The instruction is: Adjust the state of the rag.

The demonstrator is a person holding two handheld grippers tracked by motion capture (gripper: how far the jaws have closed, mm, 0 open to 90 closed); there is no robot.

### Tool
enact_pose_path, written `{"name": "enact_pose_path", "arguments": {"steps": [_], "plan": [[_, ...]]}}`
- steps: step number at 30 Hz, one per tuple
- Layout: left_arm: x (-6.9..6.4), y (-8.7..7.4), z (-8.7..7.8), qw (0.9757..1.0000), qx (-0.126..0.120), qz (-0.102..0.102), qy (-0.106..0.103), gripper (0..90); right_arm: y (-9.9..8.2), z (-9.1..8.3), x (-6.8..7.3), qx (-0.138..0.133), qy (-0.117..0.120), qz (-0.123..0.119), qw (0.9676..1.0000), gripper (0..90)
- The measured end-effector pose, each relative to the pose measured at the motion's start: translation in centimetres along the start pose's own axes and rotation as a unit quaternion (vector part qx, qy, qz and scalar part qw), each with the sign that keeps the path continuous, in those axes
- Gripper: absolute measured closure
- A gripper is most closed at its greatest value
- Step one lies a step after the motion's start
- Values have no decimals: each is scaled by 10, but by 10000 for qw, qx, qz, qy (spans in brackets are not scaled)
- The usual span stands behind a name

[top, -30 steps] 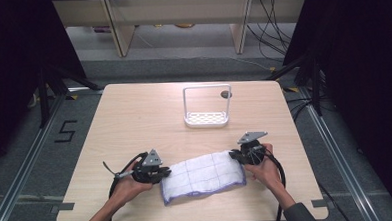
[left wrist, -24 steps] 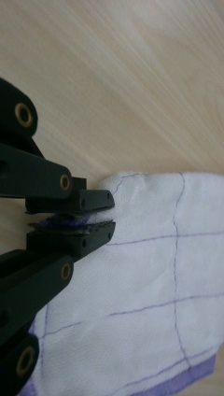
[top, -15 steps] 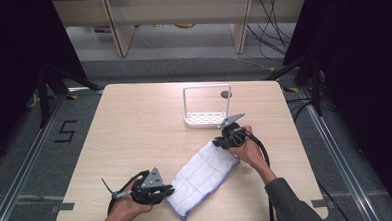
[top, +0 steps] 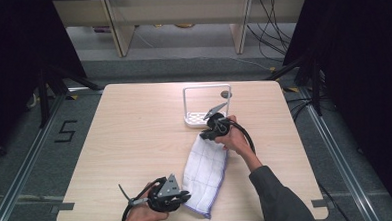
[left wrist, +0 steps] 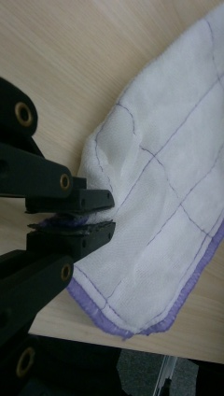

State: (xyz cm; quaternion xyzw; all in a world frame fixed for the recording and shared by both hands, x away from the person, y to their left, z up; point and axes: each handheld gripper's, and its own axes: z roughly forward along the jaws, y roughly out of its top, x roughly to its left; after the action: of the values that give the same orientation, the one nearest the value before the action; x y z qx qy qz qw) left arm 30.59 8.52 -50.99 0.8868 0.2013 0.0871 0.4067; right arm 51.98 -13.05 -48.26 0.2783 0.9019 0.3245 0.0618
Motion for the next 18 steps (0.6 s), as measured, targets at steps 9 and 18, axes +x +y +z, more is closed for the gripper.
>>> {"name": "enact_pose_path", "arguments": {"steps": [9,18], "plan": [[-13,16,19,9997,1,230,-89,822,13,7,1,181,154,-141,9996,821],[-14,20,14,9988,-318,30,-380,610,17,6,5,-56,-103,241,9996,592]]}}
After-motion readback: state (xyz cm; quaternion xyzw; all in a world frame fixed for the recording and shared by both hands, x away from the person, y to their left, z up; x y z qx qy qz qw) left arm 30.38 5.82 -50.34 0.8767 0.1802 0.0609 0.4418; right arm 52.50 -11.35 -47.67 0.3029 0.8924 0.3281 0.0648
